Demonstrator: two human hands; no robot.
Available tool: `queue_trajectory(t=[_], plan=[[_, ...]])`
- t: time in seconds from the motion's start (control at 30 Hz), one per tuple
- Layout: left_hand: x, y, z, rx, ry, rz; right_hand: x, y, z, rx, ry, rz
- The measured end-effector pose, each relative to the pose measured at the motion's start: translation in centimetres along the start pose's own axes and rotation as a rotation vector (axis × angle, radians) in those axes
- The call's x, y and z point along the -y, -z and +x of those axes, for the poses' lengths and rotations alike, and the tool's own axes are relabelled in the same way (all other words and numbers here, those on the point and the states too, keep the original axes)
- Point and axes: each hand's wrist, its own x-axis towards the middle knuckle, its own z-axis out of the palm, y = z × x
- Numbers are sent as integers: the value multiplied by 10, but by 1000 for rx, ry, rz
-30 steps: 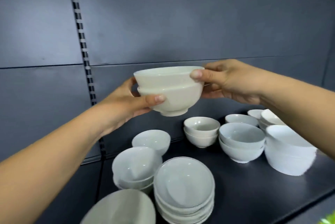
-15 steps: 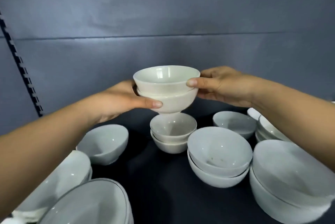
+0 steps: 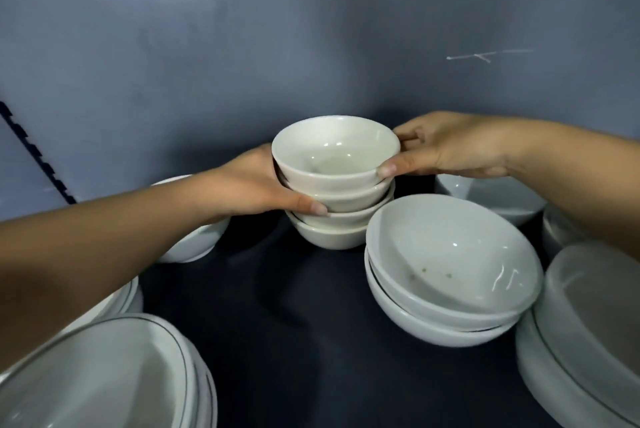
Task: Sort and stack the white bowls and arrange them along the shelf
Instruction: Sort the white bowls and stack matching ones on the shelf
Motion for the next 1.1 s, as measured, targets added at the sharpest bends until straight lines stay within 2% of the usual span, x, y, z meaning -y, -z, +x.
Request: queue_trajectory(t=[0.3, 0.6, 0.73, 0.83, 0.9, 1.0, 1.1], plan=[[-3, -2, -1, 130, 41, -67, -5, 0, -2, 32, -34, -10], [-4, 0, -2, 159, 93, -39, -9, -3, -2, -1, -44, -61], [-11, 0, -8, 164, 152, 159, -3, 0, -6, -76, -29, -290], [-21, 3, -20, 143, 295, 661, 0, 4, -11, -147, 3, -469], [-35, 4, -32, 136, 339, 963, 6, 8, -21, -213, 53, -506], [-67, 2, -53, 64, 285, 1016, 22, 12, -54, -302, 82, -519], [-101, -3, -76, -83, 129, 966, 36, 16, -98, -407, 109, -580]])
